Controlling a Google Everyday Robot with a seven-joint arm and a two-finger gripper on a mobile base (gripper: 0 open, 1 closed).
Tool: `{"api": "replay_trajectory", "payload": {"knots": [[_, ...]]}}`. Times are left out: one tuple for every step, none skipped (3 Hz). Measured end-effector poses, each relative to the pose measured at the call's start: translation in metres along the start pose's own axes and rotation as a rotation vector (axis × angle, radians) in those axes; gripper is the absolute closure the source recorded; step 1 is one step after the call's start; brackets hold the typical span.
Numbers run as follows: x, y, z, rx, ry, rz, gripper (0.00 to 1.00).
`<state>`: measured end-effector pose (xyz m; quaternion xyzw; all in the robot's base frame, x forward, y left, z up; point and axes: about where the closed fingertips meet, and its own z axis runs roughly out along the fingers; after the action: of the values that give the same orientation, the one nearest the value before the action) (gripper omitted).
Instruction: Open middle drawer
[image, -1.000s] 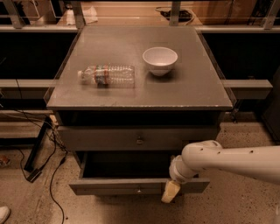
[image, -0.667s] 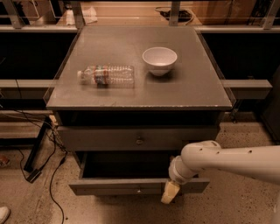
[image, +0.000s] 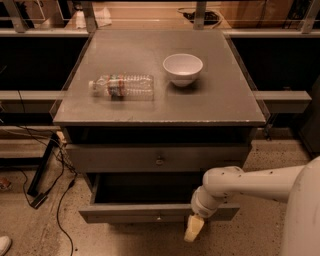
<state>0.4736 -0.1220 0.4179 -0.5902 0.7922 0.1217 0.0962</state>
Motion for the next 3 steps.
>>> {"api": "replay_trajectory", "payload": {"knots": [[0.02,0.016,0.003,-0.043,0.024,0.007,0.0],[0.033,0.034,-0.003,-0.07,0.034,0.018,0.0],[0.032,0.031,-0.004,-0.071,0.034,0.018,0.0]]}}
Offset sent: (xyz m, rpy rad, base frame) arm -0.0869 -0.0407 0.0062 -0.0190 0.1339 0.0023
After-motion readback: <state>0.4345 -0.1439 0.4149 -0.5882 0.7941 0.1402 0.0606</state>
